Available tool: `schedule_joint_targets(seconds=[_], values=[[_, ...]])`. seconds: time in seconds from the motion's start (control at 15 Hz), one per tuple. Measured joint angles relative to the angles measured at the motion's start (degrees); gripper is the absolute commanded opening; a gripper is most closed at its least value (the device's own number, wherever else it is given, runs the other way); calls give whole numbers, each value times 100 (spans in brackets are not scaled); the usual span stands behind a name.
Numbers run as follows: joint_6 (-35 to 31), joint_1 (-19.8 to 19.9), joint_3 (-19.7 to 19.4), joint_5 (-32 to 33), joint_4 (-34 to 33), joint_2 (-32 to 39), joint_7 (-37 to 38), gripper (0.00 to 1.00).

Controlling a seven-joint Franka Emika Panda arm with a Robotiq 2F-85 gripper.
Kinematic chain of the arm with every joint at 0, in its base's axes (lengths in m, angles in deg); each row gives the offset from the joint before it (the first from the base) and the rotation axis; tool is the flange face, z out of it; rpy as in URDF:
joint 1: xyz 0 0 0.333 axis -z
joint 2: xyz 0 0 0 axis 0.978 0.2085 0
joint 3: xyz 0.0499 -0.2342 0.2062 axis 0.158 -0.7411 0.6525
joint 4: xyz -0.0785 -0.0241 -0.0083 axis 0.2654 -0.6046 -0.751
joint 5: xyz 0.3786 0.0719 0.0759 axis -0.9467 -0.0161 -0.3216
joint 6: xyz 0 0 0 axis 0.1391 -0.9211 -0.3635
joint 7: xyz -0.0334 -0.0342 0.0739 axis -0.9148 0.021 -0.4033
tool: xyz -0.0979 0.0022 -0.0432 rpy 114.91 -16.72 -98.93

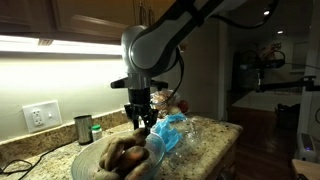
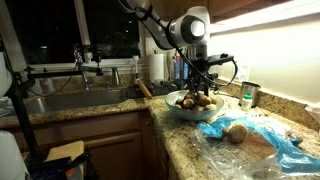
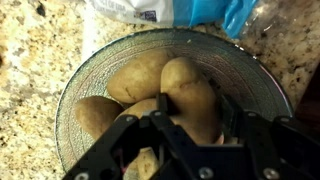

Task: Move potatoes from the plastic bag to the clear bowl

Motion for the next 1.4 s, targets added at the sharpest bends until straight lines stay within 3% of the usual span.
schedule_joint_targets(seconds=[0.6, 0.67, 1.0, 1.4], values=[[186, 1, 41, -59, -357, 376, -359, 30], [219, 0, 60, -59, -393, 410, -373, 80], [267, -2, 94, -59, -488, 524, -390, 100], [267, 34, 34, -59, -522, 528, -390, 100]])
